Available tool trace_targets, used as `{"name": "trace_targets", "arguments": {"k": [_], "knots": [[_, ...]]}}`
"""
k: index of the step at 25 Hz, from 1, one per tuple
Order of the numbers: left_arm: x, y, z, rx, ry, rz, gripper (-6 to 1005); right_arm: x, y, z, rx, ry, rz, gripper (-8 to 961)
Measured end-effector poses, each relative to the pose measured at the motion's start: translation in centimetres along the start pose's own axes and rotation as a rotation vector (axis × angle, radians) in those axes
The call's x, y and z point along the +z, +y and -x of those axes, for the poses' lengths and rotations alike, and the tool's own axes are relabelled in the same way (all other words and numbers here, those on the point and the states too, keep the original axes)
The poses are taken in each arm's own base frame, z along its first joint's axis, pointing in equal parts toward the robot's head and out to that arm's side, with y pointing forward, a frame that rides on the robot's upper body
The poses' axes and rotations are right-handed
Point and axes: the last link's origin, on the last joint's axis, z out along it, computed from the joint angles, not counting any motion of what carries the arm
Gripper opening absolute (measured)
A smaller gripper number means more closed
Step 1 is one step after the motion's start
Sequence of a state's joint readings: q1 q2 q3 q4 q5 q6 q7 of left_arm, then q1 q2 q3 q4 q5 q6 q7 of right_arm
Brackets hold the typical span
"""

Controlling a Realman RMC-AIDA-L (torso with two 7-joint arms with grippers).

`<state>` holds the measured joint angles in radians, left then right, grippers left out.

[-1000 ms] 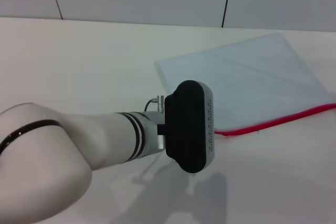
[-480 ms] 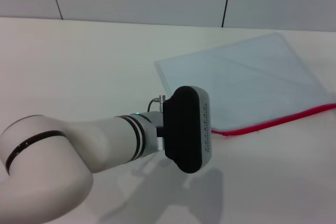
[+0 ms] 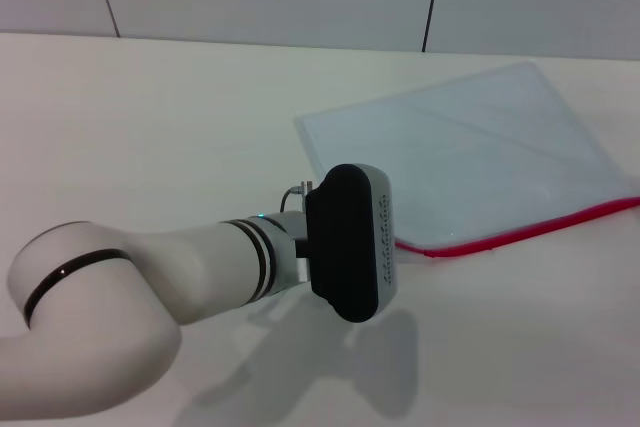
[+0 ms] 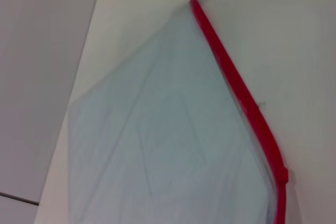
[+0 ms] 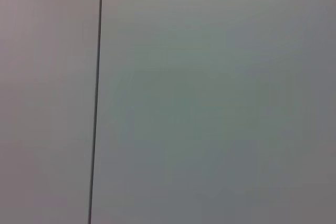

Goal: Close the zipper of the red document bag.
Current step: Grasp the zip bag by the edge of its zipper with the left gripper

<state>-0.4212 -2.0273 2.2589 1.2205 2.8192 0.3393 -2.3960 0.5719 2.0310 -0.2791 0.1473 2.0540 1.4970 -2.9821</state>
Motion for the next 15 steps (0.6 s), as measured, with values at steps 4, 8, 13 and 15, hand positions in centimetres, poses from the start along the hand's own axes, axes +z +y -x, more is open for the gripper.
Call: {"name": "trace_targets", "arguments": {"k": [4,8,13,15], "knots": [[0.4,-0.13,0.44,0.003,0.0,-0.009,474,0.05,0.04,0.03,0.001,-0.002,0.001,860],[0.67,-0.1,0.66,-0.013,0.0,-0.005,428,0.07,0.07,0.05,0.001,-0.003,0.002,860],[0.93,-0.4,0.72,-0.043,0.025,-0.029,361,0.03,0.05,0.04,0.001,-0.003,0.001,860],[0.98,-0.45,0.82,-0.045,0.03,-0.037,334,0.0,0.07,0.03,0.001,-0.002,0.003,860]]}}
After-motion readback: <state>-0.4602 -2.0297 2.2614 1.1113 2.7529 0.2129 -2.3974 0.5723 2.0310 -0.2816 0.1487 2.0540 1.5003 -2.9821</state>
